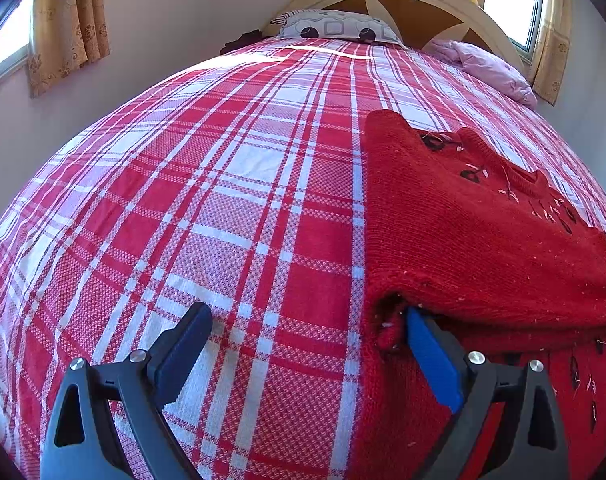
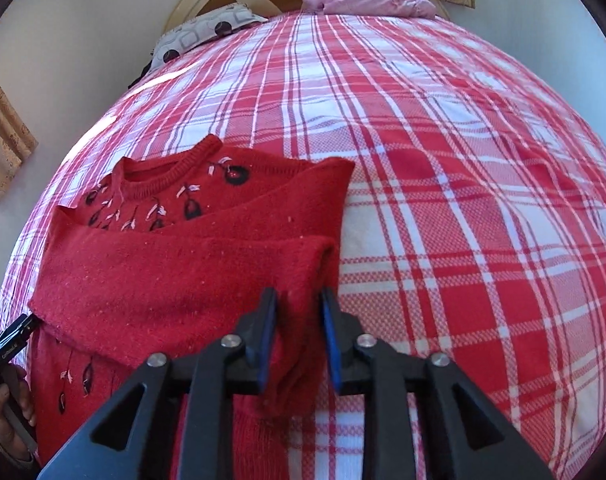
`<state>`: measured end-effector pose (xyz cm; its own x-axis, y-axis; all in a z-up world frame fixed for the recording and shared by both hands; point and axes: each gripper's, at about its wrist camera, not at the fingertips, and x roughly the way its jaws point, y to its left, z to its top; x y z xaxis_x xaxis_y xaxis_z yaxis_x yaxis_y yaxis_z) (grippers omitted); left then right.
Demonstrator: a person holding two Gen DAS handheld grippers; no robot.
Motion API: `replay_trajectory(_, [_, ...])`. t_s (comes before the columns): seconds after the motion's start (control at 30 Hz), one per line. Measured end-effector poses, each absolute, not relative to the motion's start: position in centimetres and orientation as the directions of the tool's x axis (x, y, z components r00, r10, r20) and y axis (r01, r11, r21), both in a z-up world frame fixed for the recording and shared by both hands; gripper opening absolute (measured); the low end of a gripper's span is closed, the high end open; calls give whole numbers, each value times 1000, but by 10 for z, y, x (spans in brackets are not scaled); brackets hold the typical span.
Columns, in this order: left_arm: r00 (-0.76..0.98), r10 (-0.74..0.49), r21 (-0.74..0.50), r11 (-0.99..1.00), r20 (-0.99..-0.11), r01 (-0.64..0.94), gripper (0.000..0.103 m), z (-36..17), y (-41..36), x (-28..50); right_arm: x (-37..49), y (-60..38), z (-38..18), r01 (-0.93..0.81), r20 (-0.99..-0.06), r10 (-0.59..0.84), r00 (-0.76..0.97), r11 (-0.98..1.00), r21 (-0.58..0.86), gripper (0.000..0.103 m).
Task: Fold small clothes
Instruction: 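Fold the hem up toward the collar with the right tool and release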
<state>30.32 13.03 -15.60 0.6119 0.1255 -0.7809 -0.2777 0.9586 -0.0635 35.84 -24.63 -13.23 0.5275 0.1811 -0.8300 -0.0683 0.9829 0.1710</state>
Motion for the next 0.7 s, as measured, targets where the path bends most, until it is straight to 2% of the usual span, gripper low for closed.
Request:
replay_trajectory(0.1, [612,127,-62,959,-781,-278,96,-156,130,303,346,-241,-124,-109,-819,210,533,978,180,47])
replay_trajectory(0.3, [612,124,-65,959,-781,-277,96,-156,130,304,336,-228,-138,-147,-851,167,497,983,107,48])
replay_trajectory(0.33, [612,122,-67,959,-781,-277,96,-156,130,304,335,-231,-142,-132,-857,152,493,986,99,50])
replay_trajectory(0.47, [633,94,-96,961,-768,-259,96,-151,133,295,331,-238,-145,-120,-855,168,491,985,125,53])
replay_trajectory(0.57, [688,117,-121,950,-717,-287,96,-135,145,266,328,-240,-141,-128,-854,171,492,984,123,53])
replay_trajectory(0.7, [761,235,-66,937,-604,-342,96,-100,156,240,320,-248,-124,-136,-830,184,527,982,131,56])
